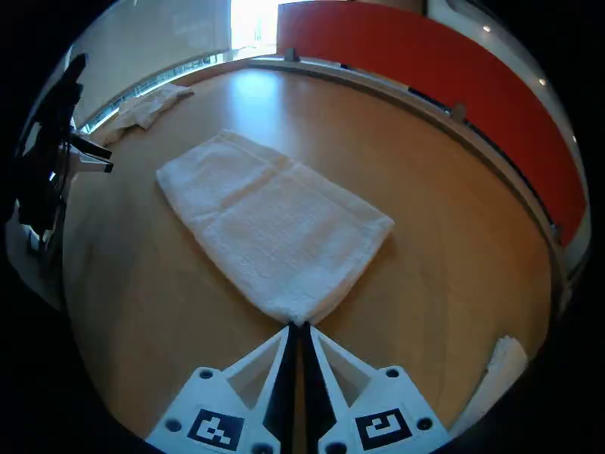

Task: Fold towel

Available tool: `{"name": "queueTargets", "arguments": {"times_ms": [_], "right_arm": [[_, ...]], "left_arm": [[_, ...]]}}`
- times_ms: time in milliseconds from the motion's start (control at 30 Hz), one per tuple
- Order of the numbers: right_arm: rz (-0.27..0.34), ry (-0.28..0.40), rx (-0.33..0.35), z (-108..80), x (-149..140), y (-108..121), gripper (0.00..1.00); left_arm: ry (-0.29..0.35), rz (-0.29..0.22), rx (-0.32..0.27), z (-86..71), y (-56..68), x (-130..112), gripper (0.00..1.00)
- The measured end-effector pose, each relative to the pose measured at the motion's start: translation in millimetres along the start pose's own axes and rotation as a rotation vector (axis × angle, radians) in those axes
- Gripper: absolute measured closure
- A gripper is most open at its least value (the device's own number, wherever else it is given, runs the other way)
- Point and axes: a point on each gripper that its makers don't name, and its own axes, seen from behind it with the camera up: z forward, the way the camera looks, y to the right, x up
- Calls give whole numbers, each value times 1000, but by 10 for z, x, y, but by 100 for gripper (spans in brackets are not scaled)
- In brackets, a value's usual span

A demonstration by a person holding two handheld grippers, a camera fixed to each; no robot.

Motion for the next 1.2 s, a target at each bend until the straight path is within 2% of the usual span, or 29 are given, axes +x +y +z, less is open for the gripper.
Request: {"name": "queueTargets", "arguments": {"times_ms": [267, 600, 967, 1200], "right_arm": [[-34, 40, -14, -111, 255, 4, 96], [-110, 125, -12, -213, 867, -77, 96], [-183, 208, 8, -209, 1527, -242, 96], [-209, 214, 20, -166, 1658, -332, 96]], "left_arm": [[4, -12, 1, -26, -22, 0, 7], [15, -27, 2, -66, -35, 14, 7], [24, -42, 5, -113, -70, -7, 7], [28, -48, 5, -151, -94, -23, 7]]}}
